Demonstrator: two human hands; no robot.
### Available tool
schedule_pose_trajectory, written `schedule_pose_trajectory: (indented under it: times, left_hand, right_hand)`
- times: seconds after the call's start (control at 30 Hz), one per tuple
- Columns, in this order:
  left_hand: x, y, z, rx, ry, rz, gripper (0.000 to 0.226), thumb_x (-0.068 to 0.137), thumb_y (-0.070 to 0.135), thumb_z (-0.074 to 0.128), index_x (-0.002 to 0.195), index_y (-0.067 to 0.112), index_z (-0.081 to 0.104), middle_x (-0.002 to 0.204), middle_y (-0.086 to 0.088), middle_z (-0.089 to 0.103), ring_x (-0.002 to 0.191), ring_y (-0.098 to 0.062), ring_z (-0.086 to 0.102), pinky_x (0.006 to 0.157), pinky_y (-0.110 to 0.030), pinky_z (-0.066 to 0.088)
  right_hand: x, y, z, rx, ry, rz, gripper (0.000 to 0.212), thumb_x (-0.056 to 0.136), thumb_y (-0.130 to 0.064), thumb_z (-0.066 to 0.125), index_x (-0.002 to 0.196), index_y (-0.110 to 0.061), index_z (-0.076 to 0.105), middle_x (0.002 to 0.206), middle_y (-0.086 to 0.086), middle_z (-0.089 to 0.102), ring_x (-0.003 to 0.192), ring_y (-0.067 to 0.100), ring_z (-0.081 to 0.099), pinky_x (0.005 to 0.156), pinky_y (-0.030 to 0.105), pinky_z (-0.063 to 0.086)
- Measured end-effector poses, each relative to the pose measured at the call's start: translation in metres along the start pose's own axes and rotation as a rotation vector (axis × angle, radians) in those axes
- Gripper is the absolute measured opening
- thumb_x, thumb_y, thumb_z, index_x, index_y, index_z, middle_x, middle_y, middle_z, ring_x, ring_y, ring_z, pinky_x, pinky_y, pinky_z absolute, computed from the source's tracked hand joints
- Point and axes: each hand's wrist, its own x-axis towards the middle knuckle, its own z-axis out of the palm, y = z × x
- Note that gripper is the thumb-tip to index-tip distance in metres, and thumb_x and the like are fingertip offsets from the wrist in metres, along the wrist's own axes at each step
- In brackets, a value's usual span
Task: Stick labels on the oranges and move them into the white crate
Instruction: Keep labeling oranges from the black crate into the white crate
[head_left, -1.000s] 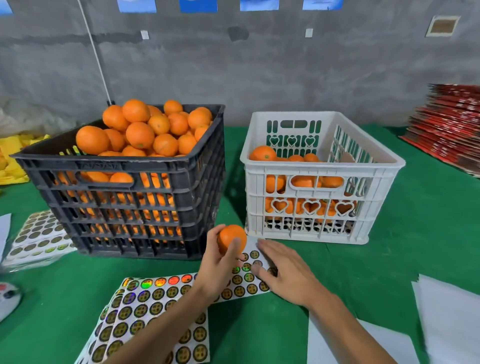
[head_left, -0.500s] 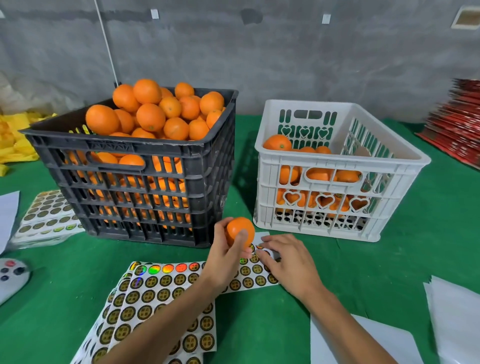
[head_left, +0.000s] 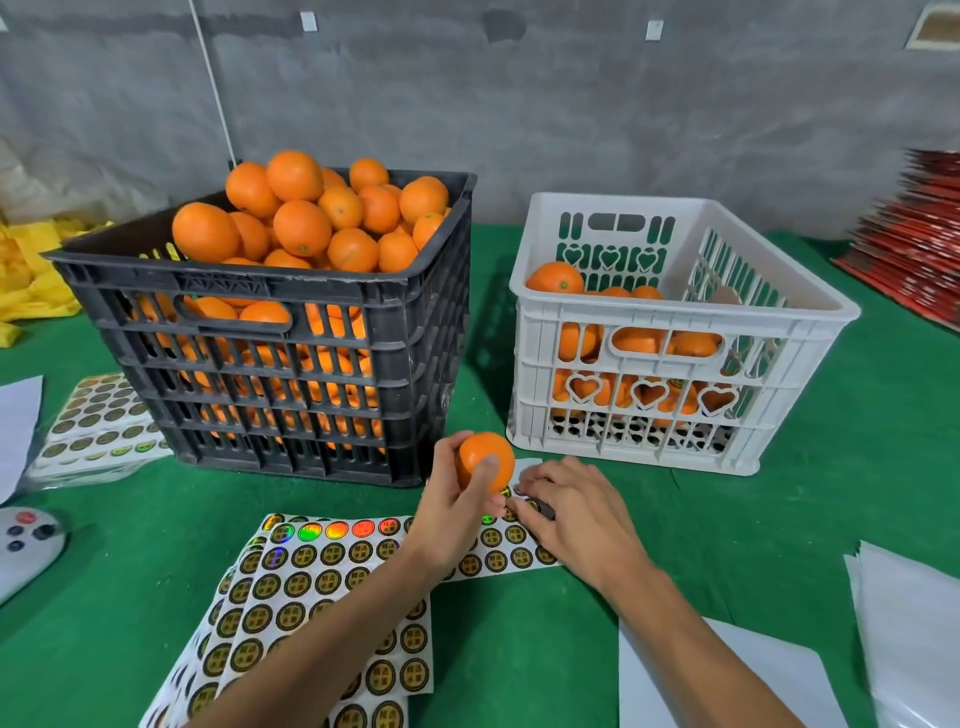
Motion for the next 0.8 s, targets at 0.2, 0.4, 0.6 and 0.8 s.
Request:
schedule_pose_trajectory:
  times: [0.2,0.4,0.6,0.8]
  left_hand:
    - [-0.002,0.002,0.000,-0.002,0.002,0.016,0.036,0.107,0.038,0.052,0.137,0.024,0.041,0.111,-0.004,0.060,0.071,-0.014,0.070,0.070,-0.025,0.058]
    - [-0.004,0.005,0.000,0.039,-0.025,0.020,0.035,0.108,0.037,0.049,0.139,0.025,0.039,0.106,-0.009,0.064,0.073,-0.016,0.070,0.071,-0.024,0.058]
    - [-0.004,0.004,0.000,0.056,-0.028,0.014,0.036,0.107,0.043,0.049,0.138,0.029,0.040,0.102,-0.008,0.067,0.076,-0.024,0.074,0.079,-0.034,0.062]
    - [-0.002,0.000,0.001,0.039,-0.037,0.012,0.045,0.098,0.053,0.052,0.136,0.030,0.042,0.096,-0.007,0.068,0.076,-0.027,0.074,0.078,-0.036,0.062]
  right_hand:
    - [0.000,-0.007,-0.001,-0.024,0.062,-0.002,0.029,0.099,-0.040,0.059,0.100,-0.023,0.081,0.102,-0.013,0.072,0.087,0.011,0.053,0.079,0.030,0.047]
    - [0.003,-0.010,0.001,0.498,-0.004,0.338,0.019,0.093,-0.033,0.068,0.079,-0.029,0.080,0.099,-0.020,0.067,0.101,0.001,0.053,0.087,0.028,0.042]
    - [0.008,-0.011,-0.004,0.729,-0.066,0.486,0.031,0.092,-0.013,0.064,0.069,-0.030,0.077,0.096,-0.019,0.071,0.098,-0.002,0.061,0.088,0.025,0.046]
    - [0.010,-0.012,-0.005,0.865,0.091,0.655,0.030,0.091,-0.013,0.062,0.065,-0.019,0.075,0.077,0.000,0.076,0.069,0.006,0.066,0.067,0.017,0.051]
